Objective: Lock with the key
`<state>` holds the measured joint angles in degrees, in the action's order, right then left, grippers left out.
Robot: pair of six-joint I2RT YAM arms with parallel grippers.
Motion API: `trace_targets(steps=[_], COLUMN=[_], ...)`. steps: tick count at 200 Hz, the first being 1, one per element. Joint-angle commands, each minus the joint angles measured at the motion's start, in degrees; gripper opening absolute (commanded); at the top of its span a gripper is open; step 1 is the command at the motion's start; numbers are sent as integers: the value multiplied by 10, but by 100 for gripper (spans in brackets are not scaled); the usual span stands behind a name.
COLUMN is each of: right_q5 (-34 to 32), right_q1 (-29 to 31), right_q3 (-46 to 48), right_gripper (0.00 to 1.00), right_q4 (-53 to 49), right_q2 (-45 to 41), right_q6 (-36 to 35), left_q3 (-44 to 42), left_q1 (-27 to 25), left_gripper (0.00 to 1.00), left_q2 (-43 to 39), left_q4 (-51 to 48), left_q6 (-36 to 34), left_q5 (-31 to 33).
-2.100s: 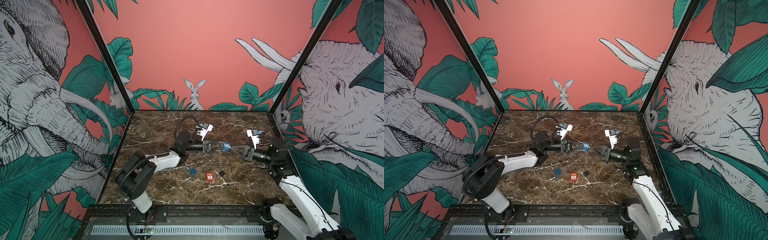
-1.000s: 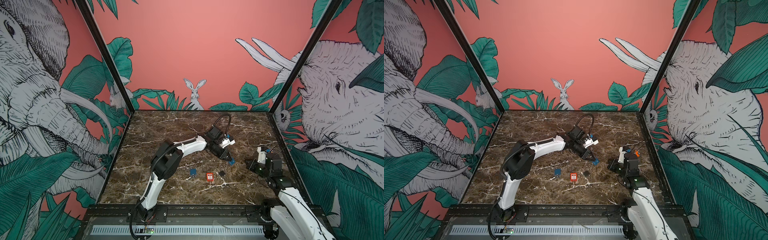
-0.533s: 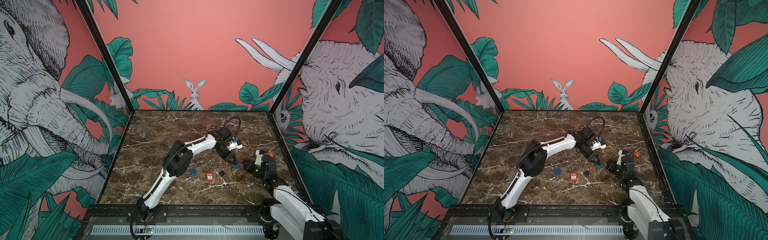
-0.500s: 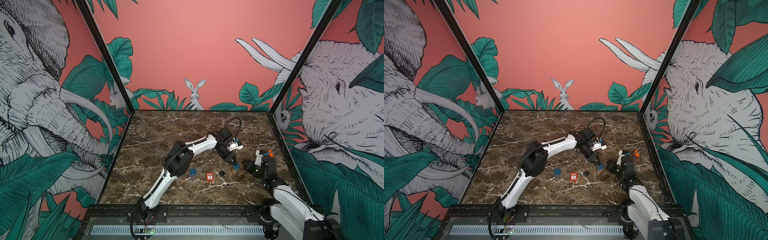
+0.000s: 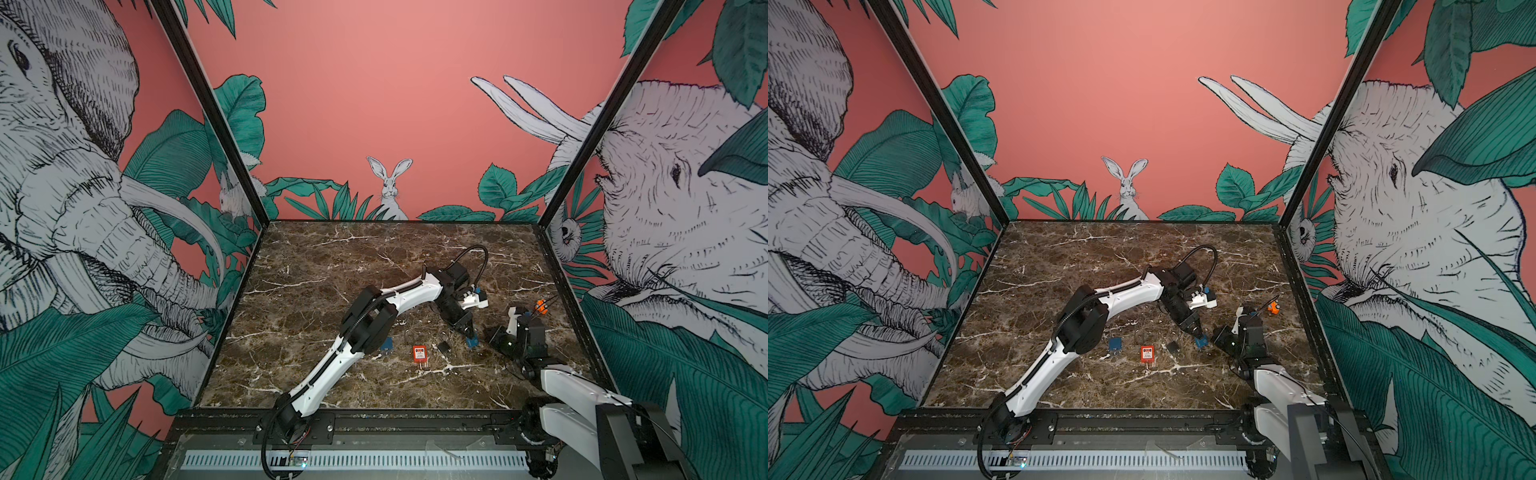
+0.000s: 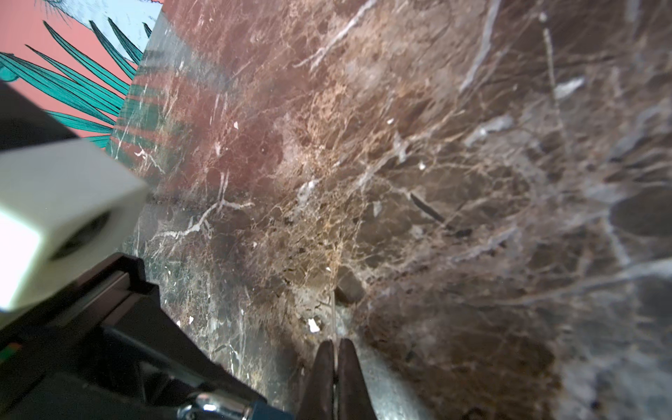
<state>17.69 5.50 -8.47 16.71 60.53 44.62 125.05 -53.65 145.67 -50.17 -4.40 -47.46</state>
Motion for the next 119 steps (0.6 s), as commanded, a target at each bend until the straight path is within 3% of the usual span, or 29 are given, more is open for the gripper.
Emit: trace_targets(steps=[1,80,119], right_q5=[-11,-14,-12], right_q1=[-2,-1,-1], right_q3=[12,18,12], right_gripper=[0,0,15], right_q4=[27,30,19], right_q2=[9,16,15], right_q6=[5,12,11], left_q3=[29,108,128], left_q1=[-1,-1,0], left_gripper=[6,35,51], left_q2=[9,52,51], left_q4=[-30,-59,-54], left_q6=[-20,-22,-21], left_q5=[19,60,82])
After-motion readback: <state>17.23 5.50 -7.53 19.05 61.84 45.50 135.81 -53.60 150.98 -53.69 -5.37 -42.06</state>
